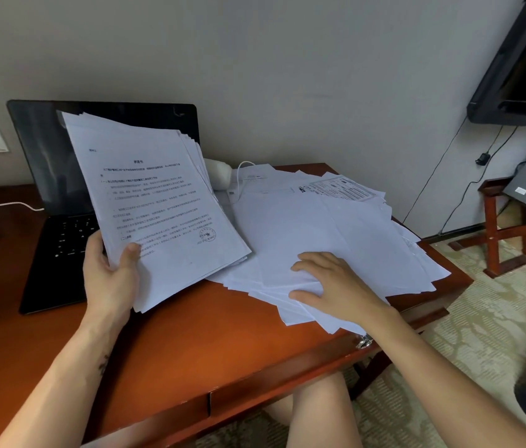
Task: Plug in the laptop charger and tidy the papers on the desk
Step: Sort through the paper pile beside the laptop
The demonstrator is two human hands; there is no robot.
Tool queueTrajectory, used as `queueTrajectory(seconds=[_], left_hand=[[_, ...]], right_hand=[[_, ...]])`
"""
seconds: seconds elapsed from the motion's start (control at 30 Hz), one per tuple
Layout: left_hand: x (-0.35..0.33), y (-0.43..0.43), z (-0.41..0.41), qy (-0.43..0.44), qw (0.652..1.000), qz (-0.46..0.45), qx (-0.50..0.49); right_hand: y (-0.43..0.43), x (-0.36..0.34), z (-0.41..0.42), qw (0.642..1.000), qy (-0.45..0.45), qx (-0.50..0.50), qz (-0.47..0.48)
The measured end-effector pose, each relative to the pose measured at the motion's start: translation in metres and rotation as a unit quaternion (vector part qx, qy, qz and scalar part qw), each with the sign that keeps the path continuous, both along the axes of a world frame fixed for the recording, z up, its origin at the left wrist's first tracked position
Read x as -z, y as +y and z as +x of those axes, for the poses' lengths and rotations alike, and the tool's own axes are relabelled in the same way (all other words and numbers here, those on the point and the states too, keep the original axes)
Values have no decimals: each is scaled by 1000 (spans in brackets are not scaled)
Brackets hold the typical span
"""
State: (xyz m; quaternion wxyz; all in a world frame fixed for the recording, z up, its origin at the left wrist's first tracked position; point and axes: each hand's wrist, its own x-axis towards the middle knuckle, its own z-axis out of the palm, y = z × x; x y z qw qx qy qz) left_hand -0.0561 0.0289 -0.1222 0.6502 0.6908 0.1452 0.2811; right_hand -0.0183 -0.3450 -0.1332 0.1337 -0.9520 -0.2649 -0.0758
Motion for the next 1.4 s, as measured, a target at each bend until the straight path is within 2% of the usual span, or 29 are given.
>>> queueTrajectory(seconds=[0.17,0.3,0.53,0.77,0.87,1.07,1.17,1.3,1.4], left_hand=[[2,0,2,2,1000,-5,0],[4,2,3,5,1000,-7,3],[4,2,2,3,1000,-9,2],[2,1,0,-14,1000,-18,-11],[1,1,0,-17,1000,-16,-14],[0,1,-1,-27,999,-22,-23],[-1,1,-1,-28,998,-41,-24],[0,-3,-1,-17,999,-49,-2],[2,-9,-2,-3,999,-37,34]], right_hand=[[5,-10,2,997,-11,-2,-76],[6,3,-1,982,-150,-38,-107],[5,6,3,950,-284,-85,-97],[-9,10,9,943,-278,-119,-137],[-8,13,12,951,-270,-87,-128],[-8,-5,15,947,-321,14,-20],[-16,-15,15,943,-316,80,59],[-9,-29,5,929,-203,132,281],[5,-41,1,877,-110,165,437]])
